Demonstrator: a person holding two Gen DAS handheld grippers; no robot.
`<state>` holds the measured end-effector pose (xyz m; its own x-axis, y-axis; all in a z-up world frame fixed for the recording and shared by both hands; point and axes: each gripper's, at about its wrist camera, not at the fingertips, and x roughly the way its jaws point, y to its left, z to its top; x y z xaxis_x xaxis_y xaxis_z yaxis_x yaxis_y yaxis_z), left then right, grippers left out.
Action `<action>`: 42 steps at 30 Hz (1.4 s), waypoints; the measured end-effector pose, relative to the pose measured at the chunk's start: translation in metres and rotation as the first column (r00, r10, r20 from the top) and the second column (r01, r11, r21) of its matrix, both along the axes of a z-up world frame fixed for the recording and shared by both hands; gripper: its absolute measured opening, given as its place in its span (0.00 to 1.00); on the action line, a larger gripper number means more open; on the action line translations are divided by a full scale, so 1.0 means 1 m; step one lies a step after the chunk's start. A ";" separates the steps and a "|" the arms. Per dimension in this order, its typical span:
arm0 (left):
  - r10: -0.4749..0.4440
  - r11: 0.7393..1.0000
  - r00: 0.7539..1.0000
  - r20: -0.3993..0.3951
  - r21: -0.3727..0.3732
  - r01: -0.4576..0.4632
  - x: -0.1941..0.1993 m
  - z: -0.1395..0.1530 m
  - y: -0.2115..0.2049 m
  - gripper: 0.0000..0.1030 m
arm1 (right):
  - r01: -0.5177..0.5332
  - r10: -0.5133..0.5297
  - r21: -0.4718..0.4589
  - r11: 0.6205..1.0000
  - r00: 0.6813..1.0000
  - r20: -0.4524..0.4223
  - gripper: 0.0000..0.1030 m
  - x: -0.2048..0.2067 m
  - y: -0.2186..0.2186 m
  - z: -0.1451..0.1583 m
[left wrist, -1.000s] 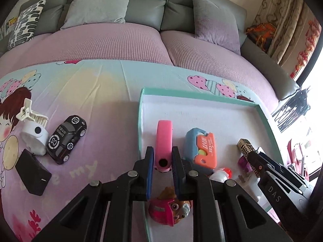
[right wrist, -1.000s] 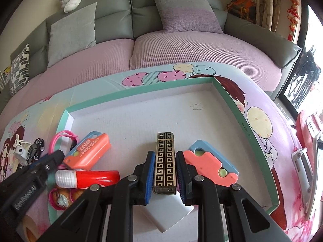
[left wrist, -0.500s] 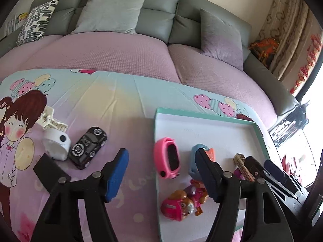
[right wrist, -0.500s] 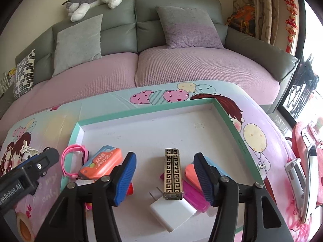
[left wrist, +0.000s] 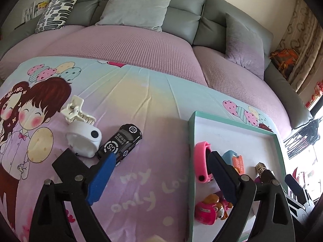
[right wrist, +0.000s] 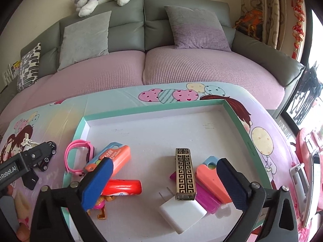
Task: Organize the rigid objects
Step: 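Withdraw both tools toward the black toy car and black charger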
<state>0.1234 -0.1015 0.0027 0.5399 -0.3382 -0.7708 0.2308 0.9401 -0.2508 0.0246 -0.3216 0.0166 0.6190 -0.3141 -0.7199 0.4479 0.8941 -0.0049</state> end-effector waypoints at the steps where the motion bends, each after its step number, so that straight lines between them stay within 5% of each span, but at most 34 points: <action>1: 0.003 1.000 1.000 0.002 0.000 -0.003 -0.001 0.001 0.001 0.90 | 0.000 0.000 -0.001 1.000 1.000 0.004 1.00 0.000 0.000 0.000; 8: 0.076 0.995 0.997 -0.010 -0.070 -0.077 0.006 0.007 0.038 0.90 | -0.032 0.031 0.033 0.999 0.998 0.055 1.00 0.004 0.012 0.003; 12: 0.170 0.985 0.985 0.013 -0.040 -0.169 0.009 0.012 0.069 0.90 | -0.091 0.087 0.042 0.995 0.992 0.087 1.00 0.011 0.035 0.008; 16: 0.306 0.952 0.952 0.026 -0.011 -0.306 0.009 0.014 0.109 1.00 | -0.202 0.193 0.056 0.978 0.973 0.129 1.00 0.019 0.064 0.012; 20: 0.431 0.901 0.902 0.031 -0.059 -0.429 0.005 0.018 0.151 1.00 | -0.296 0.287 0.057 0.954 0.949 0.127 1.00 0.027 0.096 0.009; 24: 0.467 0.880 0.884 0.021 -0.101 -0.463 0.005 0.013 0.165 1.00 | -0.356 0.347 0.072 0.932 0.930 0.119 1.00 0.033 0.118 0.003; 35: 0.272 0.961 0.960 -0.068 0.073 -0.267 0.018 -0.014 0.139 1.00 | -0.399 0.393 0.114 0.910 0.917 0.070 1.00 0.044 0.143 -0.014; 42: 0.171 0.979 0.979 -0.114 0.130 -0.156 0.021 -0.028 0.121 1.00 | -0.372 0.373 0.099 0.923 0.928 0.011 1.00 0.046 0.139 -0.020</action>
<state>0.1449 0.0193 -0.0250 0.4778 -0.1546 -0.8648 0.0452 0.9874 -0.1515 0.0711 -0.1827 -0.0038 0.6718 0.0096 -0.7407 0.0829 0.9927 0.0881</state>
